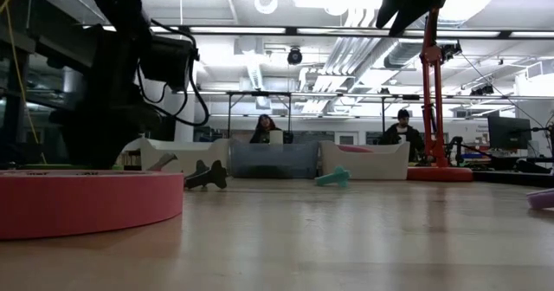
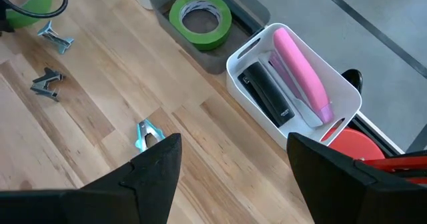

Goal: Pick and place Stapler, Stapler remover, tape
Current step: Put the green tape into the black bin

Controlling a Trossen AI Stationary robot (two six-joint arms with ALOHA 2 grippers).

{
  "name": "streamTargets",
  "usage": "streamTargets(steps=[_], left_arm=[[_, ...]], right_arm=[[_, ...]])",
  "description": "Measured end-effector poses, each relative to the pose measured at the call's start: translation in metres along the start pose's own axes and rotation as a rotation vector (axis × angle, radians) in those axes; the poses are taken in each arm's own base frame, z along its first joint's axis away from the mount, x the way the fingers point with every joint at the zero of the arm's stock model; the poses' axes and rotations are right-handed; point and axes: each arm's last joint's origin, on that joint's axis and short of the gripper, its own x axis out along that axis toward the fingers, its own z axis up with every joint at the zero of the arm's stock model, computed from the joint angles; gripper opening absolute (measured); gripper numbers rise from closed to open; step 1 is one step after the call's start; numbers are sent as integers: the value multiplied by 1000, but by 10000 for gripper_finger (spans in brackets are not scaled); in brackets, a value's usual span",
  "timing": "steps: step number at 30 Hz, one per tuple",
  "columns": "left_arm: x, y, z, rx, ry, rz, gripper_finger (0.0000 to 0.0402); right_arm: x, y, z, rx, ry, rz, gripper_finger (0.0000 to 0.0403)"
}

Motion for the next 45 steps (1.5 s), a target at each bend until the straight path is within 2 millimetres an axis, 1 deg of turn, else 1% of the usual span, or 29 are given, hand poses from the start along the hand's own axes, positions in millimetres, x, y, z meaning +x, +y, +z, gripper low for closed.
streamTargets(steps=[6,7,12,15,18,20,24,27,30,33,37,43,45], left_arm=[[0,0,0,17,5,-4,90],[0,0,0,17,6,-6,80],[-2,-2,0,57,20,-18,80],[-12,-8,4,108,17,-54,80],[-29,-17,9,184,-14,-79,80],[-44,-25,14,249,-59,-98,80],[-80,-39,24,404,-174,-129,80],[-110,-50,31,547,-301,-147,80],[-136,-55,38,608,-420,-127,80],[-153,-56,51,579,-483,-127,80],[-167,-58,75,514,-513,-155,80],[-179,-68,114,489,-554,-157,80],[-178,-70,129,467,-553,-153,80]], right_arm=[[0,0,0,0,0,0,263],[0,0,0,0,0,0,263],[0,0,0,-8,0,0,263],[0,0,0,-23,3,7,263],[0,0,0,-39,6,14,263],[0,1,0,-58,6,16,263],[0,1,0,-68,6,19,263],[0,1,0,-70,5,20,263],[0,1,0,-68,4,20,263],[0,1,0,-58,2,21,263],[0,1,0,-49,4,27,263],[0,1,0,-35,4,26,263],[0,1,0,-24,3,24,263]])
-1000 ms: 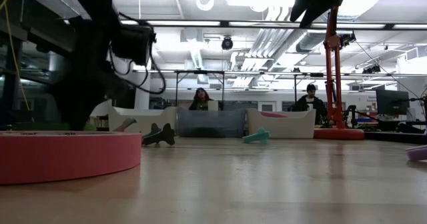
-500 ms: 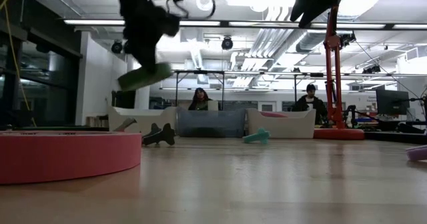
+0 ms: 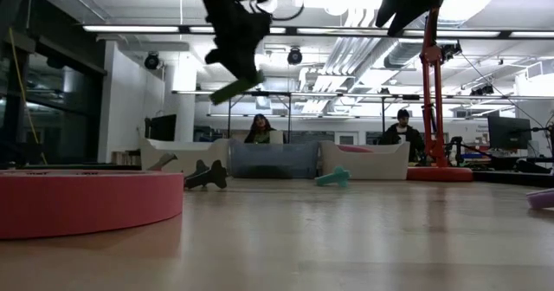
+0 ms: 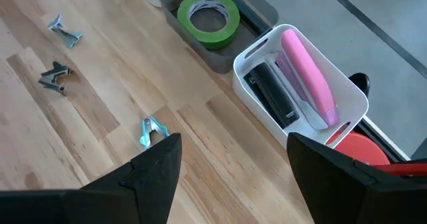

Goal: Pick and place Stapler, Stapler remover, tape
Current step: Put the green tape into the black bin

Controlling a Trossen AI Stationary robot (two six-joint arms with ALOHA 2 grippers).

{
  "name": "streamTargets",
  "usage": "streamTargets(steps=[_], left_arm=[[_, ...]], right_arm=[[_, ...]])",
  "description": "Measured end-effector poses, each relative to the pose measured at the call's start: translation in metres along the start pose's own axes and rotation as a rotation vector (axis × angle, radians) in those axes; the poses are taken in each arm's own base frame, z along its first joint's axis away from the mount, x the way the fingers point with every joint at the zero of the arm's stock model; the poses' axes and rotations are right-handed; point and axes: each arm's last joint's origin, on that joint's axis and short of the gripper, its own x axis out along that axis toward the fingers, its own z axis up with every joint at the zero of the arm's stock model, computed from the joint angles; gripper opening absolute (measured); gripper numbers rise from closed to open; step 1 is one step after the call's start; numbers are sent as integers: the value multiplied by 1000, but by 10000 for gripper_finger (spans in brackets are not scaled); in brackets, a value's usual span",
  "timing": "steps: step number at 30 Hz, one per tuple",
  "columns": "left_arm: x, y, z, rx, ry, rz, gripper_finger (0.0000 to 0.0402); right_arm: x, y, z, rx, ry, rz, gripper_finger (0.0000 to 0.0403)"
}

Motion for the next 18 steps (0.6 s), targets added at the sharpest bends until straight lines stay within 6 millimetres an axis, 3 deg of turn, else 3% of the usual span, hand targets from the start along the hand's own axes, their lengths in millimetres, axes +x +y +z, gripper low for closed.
streamTargets(steps=[10,18], left_arm=[[53,13,59,-194,-57,-29,80],[99,20,72,-288,2,-1,80]], right_arm=[[0,0,0,58,-7,-15,263],[0,-1,0,76,-9,-18,263]])
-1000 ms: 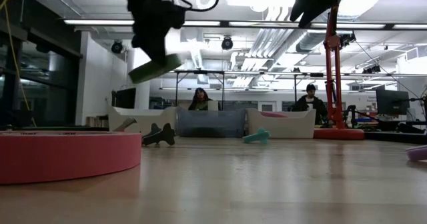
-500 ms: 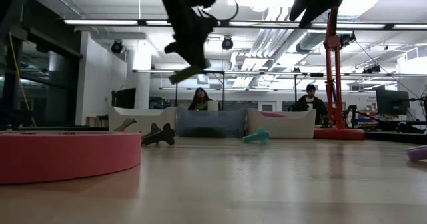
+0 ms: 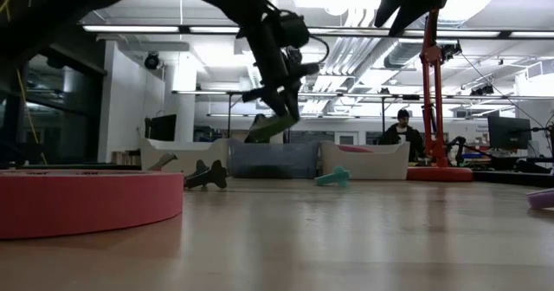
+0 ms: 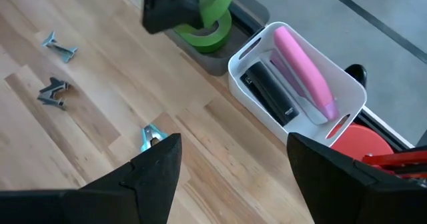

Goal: Pick and place Stapler, Stapler remover, tape
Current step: Put the green tape into the black bin

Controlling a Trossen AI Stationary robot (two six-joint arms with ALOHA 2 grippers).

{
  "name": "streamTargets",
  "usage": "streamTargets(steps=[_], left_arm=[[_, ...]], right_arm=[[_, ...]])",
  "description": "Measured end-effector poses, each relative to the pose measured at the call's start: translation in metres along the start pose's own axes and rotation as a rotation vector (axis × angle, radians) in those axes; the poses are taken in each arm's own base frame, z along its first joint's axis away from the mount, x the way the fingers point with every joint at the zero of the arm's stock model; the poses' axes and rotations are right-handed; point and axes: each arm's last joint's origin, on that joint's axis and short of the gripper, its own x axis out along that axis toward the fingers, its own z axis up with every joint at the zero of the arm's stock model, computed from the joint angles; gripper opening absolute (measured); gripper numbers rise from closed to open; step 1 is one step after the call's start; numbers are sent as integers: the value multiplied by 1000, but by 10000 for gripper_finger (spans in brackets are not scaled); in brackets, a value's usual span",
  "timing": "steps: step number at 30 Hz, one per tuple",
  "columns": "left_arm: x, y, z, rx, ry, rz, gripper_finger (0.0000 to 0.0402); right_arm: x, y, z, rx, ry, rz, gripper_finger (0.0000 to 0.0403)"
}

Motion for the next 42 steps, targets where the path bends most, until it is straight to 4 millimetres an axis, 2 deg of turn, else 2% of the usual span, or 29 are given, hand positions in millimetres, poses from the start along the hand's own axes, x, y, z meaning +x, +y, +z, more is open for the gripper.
streamTargets(steps=[5,16,39,42], left_arm=[[16,9,3,-80,12,18,80],[20,31,10,-172,13,71,80],[24,31,5,-215,75,51,81],[24,33,6,-220,69,48,112]], right_arm=[[0,0,0,4,-2,-4,263],[0,0,0,4,-3,-6,263],[0,0,0,0,-3,-7,263],[0,0,0,0,-3,-7,263]])
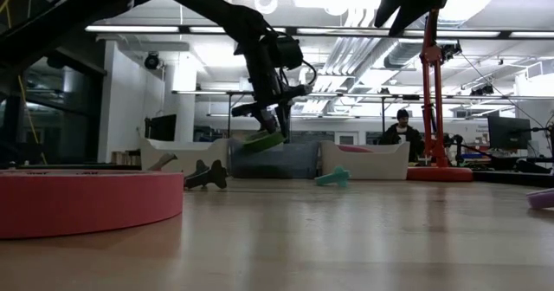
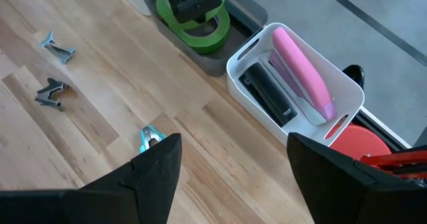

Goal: Pick and place Stapler, Stapler remover, tape
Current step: Put the green tape into the black bin, then put the pink tape into the black bin

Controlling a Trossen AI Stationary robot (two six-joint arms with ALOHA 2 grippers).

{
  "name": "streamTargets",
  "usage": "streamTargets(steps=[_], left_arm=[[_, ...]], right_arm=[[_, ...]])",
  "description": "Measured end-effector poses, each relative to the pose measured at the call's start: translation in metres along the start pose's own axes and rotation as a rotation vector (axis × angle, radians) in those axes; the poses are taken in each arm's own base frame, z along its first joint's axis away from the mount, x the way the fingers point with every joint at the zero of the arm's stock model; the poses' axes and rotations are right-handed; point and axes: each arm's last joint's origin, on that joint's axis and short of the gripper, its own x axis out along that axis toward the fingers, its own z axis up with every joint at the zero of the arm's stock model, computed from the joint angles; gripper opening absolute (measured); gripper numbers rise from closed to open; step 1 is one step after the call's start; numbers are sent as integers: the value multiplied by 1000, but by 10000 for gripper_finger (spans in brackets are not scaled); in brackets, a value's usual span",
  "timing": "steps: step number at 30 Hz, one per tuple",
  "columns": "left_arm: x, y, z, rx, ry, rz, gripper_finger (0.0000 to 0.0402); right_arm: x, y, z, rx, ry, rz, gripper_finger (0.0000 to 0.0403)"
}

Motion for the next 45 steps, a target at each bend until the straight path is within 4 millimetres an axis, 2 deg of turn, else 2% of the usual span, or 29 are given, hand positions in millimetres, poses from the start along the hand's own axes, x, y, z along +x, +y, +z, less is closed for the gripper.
streamTargets(steps=[5,15,18,22,28,33,39,45], left_arm=[[0,2,2,-8,12,-27,151],[-1,0,1,3,35,-70,157],[-8,0,1,33,71,-73,157],[-32,-1,2,124,103,-32,158],[-84,-1,-4,288,177,110,158],[-116,3,-22,334,203,171,158],[-153,-7,-42,370,128,128,159],[-172,-11,-77,427,144,150,159]], right_arm=[[0,0,0,-4,0,0,263],[0,0,0,-4,2,4,263],[0,0,0,-11,6,11,263],[0,1,0,-22,12,23,263],[0,1,0,-24,14,26,263],[0,1,0,-31,14,26,263],[0,1,-1,-41,25,46,263],[0,1,-2,-55,41,60,263]])
